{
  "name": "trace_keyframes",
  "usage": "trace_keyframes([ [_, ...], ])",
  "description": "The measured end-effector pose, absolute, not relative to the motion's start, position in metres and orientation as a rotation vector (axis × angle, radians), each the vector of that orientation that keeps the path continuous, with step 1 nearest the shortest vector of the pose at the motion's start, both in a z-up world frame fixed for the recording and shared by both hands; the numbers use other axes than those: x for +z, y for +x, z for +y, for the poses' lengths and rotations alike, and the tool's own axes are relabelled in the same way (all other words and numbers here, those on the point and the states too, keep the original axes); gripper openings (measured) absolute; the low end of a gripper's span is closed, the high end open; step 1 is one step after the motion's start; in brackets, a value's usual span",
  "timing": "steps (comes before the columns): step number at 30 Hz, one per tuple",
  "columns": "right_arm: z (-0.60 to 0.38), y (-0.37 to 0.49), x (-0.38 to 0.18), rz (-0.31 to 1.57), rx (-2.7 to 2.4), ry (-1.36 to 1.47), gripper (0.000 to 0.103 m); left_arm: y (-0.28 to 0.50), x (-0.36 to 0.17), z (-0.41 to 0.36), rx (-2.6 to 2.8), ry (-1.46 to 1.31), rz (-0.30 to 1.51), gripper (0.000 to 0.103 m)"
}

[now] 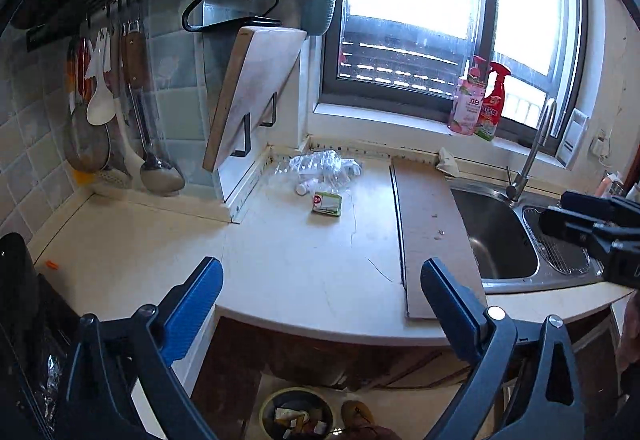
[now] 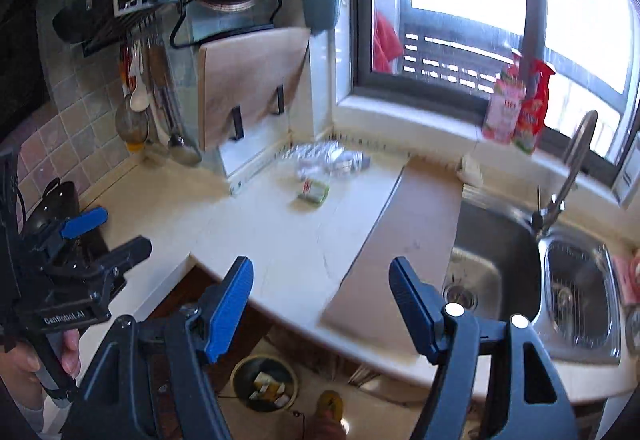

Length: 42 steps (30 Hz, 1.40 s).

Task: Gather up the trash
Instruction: 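Grasp the green-and-white snack packet with left tool while right tool grasps the clear plastic cup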

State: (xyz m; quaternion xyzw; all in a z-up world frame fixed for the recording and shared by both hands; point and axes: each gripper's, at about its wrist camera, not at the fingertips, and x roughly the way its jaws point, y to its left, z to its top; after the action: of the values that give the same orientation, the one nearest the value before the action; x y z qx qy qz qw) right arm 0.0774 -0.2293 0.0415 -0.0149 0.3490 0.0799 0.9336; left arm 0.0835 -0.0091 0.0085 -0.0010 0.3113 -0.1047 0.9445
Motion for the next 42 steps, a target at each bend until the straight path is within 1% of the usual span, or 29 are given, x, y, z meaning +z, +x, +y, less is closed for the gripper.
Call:
trace_keyframes([
  [4, -0.243, 0.141, 0.05, 0.733, 0.2, -0.014, 0.071, 0.134, 0.008, -0.018, -0.173, 0.012, 0.644, 0.098],
  [8, -0.255, 0.212, 0.04, 0.795, 0.28, 0.019, 0.071, 0.189, 0.0, -0.028, -0.161, 0.002, 0.698, 0.098],
  [12, -0.267, 0.285, 0.015, 0.855, 0.328, 0.058, 0.071, 0.254, -0.02, -0.041, -0.164, -0.017, 0.784, 0.098],
  [17, -0.288, 0.37, -0.035, 0.965, 0.347, 0.249, 0.071, 0.332, -0.075, -0.054, -0.155, -0.127, 0.95, 0.098],
  [21, -0.297, 0.424, -0.08, 1.033, 0.323, 0.425, 0.071, 0.376, -0.119, -0.057, -0.162, -0.281, 1.052, 0.091],
  [25, -0.306, 0.466, -0.137, 1.122, 0.296, 0.653, 0.071, 0.414, -0.164, -0.05, -0.139, -0.471, 1.123, 0.084],
  [27, -0.307, 0.478, -0.164, 1.163, 0.279, 0.756, 0.071, 0.425, -0.182, -0.048, -0.129, -0.542, 1.15, 0.074],
  [29, -0.305, 0.487, -0.181, 1.182, 0.268, 0.824, 0.071, 0.434, -0.197, -0.044, -0.108, -0.6, 1.17, 0.07],
  [35, -0.29, 0.508, -0.21, 1.213, 0.258, 0.933, 0.071, 0.452, -0.218, -0.047, -0.066, -0.635, 1.166, 0.067],
  [39, -0.279, 0.517, -0.216, 1.229, 0.247, 0.954, 0.071, 0.457, -0.221, -0.045, -0.053, -0.653, 1.164, 0.056],
  [41, -0.275, 0.52, -0.219, 1.229, 0.235, 0.961, 0.071, 0.461, -0.223, -0.043, -0.051, -0.66, 1.169, 0.054],
  [42, -0.274, 0.522, -0.221, 1.232, 0.228, 0.966, 0.071, 0.463, -0.223, -0.042, -0.049, -0.665, 1.173, 0.051],
])
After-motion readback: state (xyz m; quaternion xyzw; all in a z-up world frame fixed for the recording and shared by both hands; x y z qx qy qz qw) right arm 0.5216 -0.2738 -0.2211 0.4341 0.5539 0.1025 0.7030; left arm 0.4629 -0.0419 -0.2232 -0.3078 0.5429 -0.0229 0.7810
